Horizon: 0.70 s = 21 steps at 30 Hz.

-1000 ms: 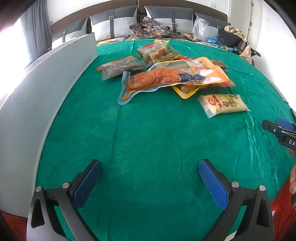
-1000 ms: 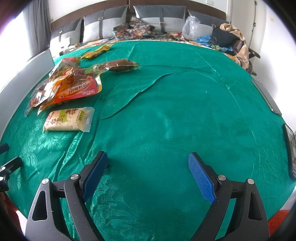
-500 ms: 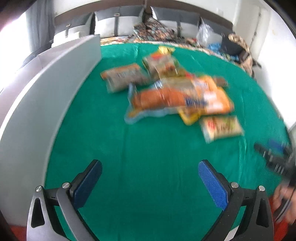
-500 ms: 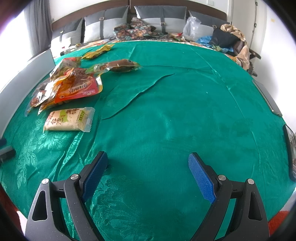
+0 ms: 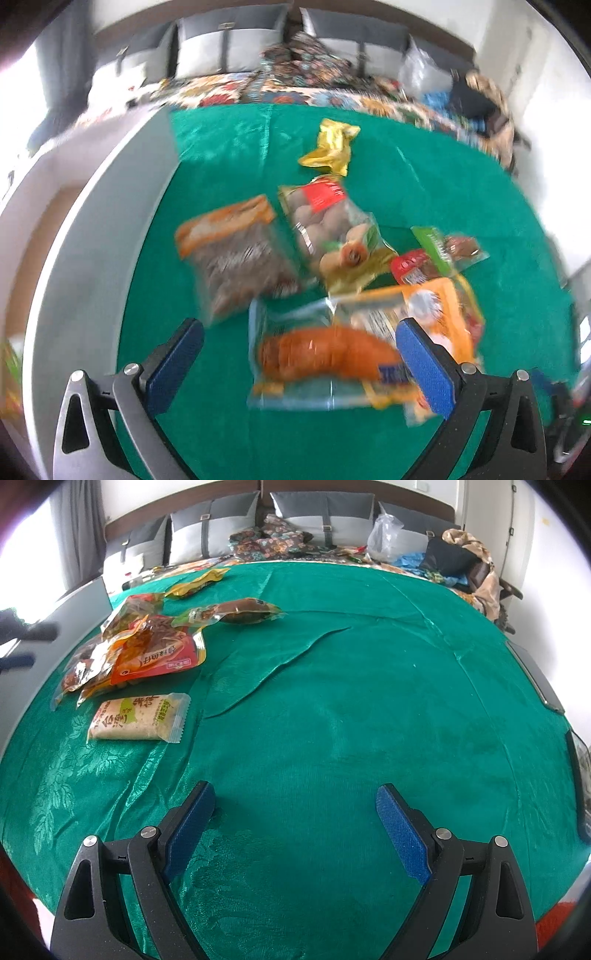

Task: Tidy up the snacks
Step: 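Lower the left tool onto the vacuum-packed orange sausage pouch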

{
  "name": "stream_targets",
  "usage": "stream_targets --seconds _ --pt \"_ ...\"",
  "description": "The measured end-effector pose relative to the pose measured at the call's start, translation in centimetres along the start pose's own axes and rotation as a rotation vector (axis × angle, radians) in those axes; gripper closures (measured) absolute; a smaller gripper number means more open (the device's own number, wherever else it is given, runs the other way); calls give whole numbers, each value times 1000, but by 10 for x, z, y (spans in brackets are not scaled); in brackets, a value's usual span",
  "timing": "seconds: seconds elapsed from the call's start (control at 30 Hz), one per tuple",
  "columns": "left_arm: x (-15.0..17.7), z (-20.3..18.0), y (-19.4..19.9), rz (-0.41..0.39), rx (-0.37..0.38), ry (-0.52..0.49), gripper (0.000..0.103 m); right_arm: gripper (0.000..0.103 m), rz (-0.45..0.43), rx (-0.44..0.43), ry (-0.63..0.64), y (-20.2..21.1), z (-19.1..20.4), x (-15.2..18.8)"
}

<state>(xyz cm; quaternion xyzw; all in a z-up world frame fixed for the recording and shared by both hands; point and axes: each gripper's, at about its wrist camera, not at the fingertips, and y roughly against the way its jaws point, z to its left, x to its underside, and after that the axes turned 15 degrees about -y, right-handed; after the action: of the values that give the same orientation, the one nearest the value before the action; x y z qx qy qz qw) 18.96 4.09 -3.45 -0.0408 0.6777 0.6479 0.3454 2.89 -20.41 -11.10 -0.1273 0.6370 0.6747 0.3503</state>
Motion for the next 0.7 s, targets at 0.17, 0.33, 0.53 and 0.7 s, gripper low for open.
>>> stream_targets --seconds 0.17,0.33,0.53,0.7 --pt "-16 -11 -31 39 -8 -65 1 11 1 -7 9 0 2 0" --pt "-13 -10 -50 66 49 -49 0 11 2 -10 12 -1 2 0" --pt "-4 3 -56 67 58 12 0 11 3 -11 13 -1 3 0" --pt "6 9 -52 66 58 29 0 11 4 -10 13 -1 3 1"
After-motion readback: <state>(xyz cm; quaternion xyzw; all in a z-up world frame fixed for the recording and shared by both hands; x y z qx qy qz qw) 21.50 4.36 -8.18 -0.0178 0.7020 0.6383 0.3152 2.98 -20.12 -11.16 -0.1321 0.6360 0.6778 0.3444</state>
